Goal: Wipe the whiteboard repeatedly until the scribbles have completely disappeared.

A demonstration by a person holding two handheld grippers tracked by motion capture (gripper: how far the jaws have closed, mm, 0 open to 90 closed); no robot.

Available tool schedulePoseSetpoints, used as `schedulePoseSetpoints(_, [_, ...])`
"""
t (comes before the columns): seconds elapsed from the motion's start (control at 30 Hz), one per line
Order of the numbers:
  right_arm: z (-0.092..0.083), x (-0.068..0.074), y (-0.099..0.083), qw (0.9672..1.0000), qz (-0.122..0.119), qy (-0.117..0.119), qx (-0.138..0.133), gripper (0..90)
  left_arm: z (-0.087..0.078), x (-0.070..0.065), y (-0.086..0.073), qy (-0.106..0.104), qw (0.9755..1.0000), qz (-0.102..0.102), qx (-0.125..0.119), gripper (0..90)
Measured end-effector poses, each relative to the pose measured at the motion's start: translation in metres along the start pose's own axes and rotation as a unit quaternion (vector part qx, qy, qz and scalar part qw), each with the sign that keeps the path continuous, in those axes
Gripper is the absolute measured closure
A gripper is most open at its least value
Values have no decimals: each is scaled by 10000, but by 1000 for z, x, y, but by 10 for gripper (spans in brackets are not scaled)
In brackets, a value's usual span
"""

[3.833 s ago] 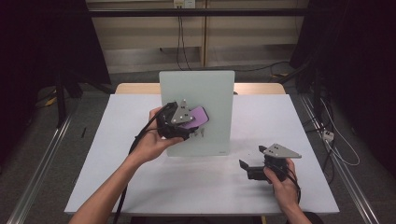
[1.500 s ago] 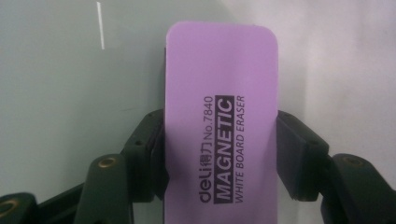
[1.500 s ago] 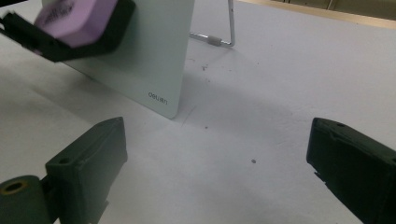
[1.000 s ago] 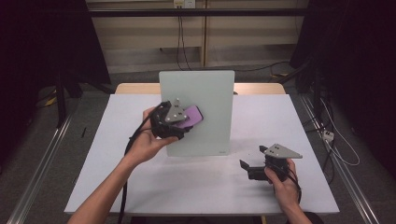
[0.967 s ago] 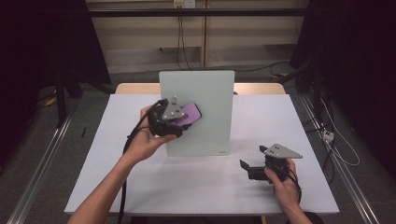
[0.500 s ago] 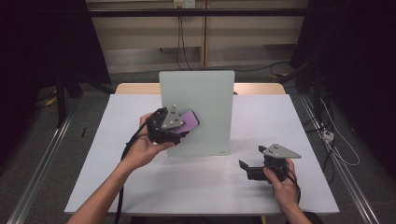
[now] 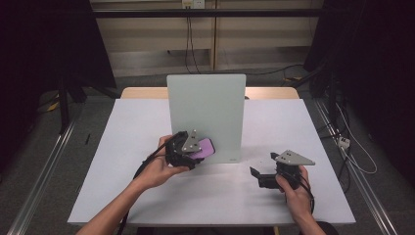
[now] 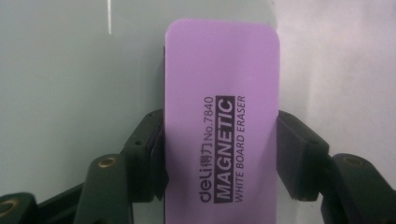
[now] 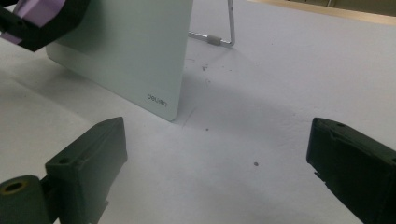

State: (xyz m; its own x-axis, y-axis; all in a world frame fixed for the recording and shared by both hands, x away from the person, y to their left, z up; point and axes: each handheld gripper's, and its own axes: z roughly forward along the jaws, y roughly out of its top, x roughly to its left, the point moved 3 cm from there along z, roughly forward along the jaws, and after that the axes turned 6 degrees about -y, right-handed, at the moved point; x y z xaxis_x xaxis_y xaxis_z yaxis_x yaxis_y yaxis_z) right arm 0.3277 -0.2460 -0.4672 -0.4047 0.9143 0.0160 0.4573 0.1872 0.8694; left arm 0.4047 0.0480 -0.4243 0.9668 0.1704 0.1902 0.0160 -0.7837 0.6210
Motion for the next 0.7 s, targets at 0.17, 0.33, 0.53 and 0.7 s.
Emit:
schedulePoseSetpoints(0.17, [1,0,0,10000,-45,2,-11,49,6,-5,-4,-100,9999,-13,125,410])
schedulePoseSetpoints(0.33, [-1,0,0,10000,-59,23,-10,49,5,-6,-6,-101,9999,-85,84,410])
schedulePoseSetpoints(0.53, [-2,0,-1,10000,-74,33,-24,49,-3,-7,-9,-158,9995,-261,-41,410])
schedulePoseSetpoints(0.7, [-3,0,-1,10000,-64,24,-31,49,-11,-4,-11,-288,9975,-567,-299,410])
